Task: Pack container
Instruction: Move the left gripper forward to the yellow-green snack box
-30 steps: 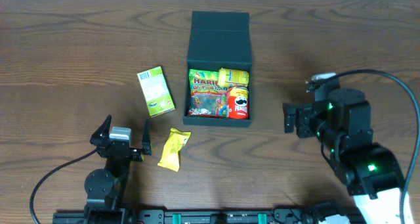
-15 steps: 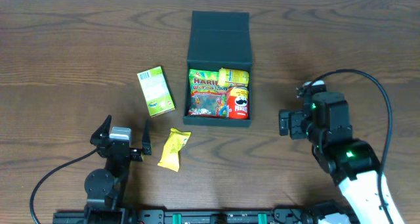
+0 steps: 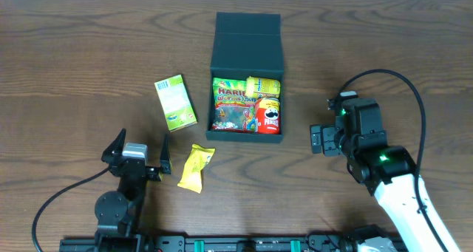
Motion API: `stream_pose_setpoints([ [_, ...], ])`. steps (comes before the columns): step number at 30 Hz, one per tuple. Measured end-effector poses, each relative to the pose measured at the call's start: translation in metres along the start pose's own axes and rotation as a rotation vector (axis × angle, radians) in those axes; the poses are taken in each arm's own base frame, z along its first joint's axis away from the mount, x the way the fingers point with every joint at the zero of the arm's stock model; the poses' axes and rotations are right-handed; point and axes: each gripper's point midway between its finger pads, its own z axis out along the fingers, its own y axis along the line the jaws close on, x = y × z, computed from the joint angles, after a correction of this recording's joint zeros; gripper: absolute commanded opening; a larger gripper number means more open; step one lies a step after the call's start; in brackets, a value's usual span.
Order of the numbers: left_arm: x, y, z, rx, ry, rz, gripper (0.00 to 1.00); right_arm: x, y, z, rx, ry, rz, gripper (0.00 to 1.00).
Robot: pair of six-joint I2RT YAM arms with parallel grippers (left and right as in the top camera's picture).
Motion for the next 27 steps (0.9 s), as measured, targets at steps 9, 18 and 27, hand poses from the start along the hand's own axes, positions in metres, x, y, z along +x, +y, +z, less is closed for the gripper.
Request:
stream_pose_setpoints([
  [9,-0.108,0.014,-0.039,-0.069,-0.145,-0.001,0.95,0.000,0.000,0.000,0.001,0.002,0.000,0.99],
  [18,-0.145,0.020,-0.031,-0.082,0.029,-0.001,0.95,0.001,0.000,0.001,0.001,0.004,0.000,0.99],
  [27,-0.158,0.022,0.007,-0.073,0.413,-0.048,0.95,0.002,0.000,0.001,0.001,0.008,-0.001,0.99],
])
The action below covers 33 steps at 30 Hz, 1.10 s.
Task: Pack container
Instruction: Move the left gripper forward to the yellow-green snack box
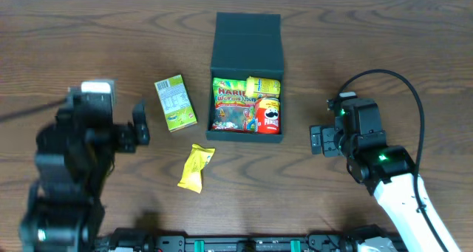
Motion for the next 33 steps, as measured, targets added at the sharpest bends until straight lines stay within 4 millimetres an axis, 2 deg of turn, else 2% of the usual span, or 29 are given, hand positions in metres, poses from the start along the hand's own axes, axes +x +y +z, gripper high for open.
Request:
stream_pose_setpoints([
  [4,0.016,-0.008,0.012,0.035,0.221,-0.045,0.95,0.000,0.000,0.000,0.000,0.000,0.000,0.99],
  [8,0.036,-0.030,0.033,0.151,0.380,-0.094,0.95,0.000,0.000,0.000,0.000,0.000,0.000,0.99],
  [12,0.060,-0.056,0.044,0.284,0.533,-0.161,0.95,0.000,0.000,0.000,0.000,0.000,0.000,0.99],
  [17,0.084,-0.072,0.061,0.356,0.690,-0.231,0.95,0.000,0.000,0.000,0.000,0.000,0.000,0.99],
  [20,0.097,-0.071,0.074,0.331,0.760,-0.273,0.95,0.000,0.000,0.000,0.000,0.000,0.000,0.99],
  [27,0.136,-0.044,0.105,0.039,0.927,-0.437,0.95,0.000,0.000,0.000,0.000,0.000,0.000,0.99],
  [33,0.149,-0.036,0.136,-0.055,0.932,-0.449,0.95,0.000,0.000,0.000,0.000,0.000,0.000,0.99],
])
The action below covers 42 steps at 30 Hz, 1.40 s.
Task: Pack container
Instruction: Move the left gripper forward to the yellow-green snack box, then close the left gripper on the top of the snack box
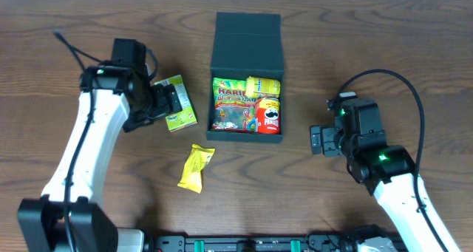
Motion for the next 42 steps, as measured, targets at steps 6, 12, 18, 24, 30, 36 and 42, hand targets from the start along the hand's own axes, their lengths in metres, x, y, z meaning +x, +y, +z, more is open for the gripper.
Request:
stream_pose_setpoints([
  [6,-0.010,-0.004,0.025,-0.064,-0.017,-0.078,0.95,0.000,0.000,0.000,0.000,0.000,0.000,0.99],
  [12,-0.020,-0.020,0.046,-0.067,-0.044,-0.054,0.95,0.000,0.000,0.000,0.000,0.000,0.000,0.99],
  [18,-0.024,-0.026,0.058,-0.123,-0.084,-0.008,0.95,0.000,0.000,0.000,0.000,0.000,0.000,0.99],
  [24,-0.030,-0.018,0.073,-0.178,-0.091,-0.008,0.95,0.000,0.000,0.000,0.000,0.000,0.000,0.99],
  [30,-0.039,-0.014,0.089,-0.213,-0.109,-0.002,0.95,0.000,0.000,0.000,0.000,0.000,0.000,0.99],
  [36,-0.045,-0.017,0.096,-0.203,-0.123,0.016,0.95,0.000,0.000,0.000,0.000,0.000,0.000,0.99],
  [42,-0.048,-0.019,0.096,-0.195,-0.135,0.027,0.95,0.000,0.000,0.000,0.000,0.000,0.000,0.99],
])
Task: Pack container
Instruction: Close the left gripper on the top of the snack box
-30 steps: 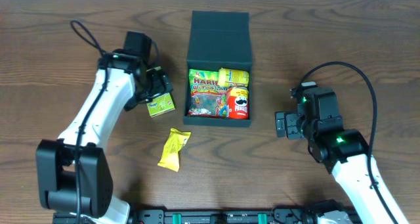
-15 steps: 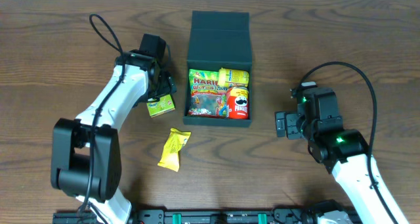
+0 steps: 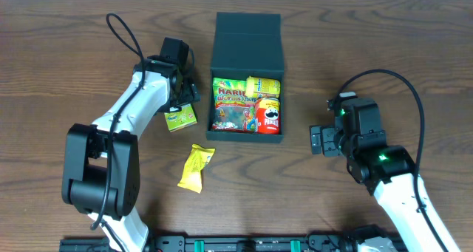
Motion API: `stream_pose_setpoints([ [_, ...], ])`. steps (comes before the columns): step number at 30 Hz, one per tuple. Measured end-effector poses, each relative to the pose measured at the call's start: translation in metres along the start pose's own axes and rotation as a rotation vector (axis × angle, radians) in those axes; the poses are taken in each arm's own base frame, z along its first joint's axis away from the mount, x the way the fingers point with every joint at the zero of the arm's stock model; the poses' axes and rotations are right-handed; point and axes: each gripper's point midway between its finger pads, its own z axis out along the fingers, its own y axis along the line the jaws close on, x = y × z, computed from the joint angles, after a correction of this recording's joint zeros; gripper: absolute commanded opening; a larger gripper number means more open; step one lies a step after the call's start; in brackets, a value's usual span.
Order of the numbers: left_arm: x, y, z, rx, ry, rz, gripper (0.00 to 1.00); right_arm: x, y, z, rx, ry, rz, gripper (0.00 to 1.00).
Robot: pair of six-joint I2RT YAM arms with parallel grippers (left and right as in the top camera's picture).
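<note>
The dark green container [image 3: 247,41] stands open at mid-table. Its tray holds a Haribo bag [image 3: 232,104], a red Pringles can [image 3: 269,114] and a yellow pack [image 3: 264,84]. Left of it lies a green carton [image 3: 182,119], its upper part hidden under my left gripper [image 3: 185,97], which sits directly over it with the fingers out of sight. A yellow snack packet [image 3: 196,168] lies nearer the front. My right gripper [image 3: 317,140] rests right of the container, fingers close together, holding nothing.
The container's raised lid [image 3: 247,30] stands behind the tray. A black cable [image 3: 122,30] loops off the left arm, and another arcs over the right arm [image 3: 403,86]. The wooden table [image 3: 74,75] runs bare to the left and right edges.
The left arm has reached farther right and back. Its gripper was at the green carton's left edge and now sits over the carton's upper half. The carton, packet and right arm are unmoved.
The left arm first sat folded at the front left with its gripper open. Then it was raised at the left side, then beside the green carton, and now over it. The carton, the yellow packet, the container and the right arm have stayed in place throughout.
</note>
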Motion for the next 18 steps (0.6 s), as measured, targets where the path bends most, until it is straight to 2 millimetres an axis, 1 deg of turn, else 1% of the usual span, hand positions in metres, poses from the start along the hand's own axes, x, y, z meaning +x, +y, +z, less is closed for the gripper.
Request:
stream_pose_setpoints([
  [9,-0.011,-0.006,0.000,0.026,-0.043,0.030,0.95,0.000,0.000,0.000,0.000,0.000,0.000,0.99],
  [18,-0.015,-0.009,0.000,0.036,-0.061,0.041,0.95,0.000,0.000,0.000,0.000,0.000,0.000,0.99],
])
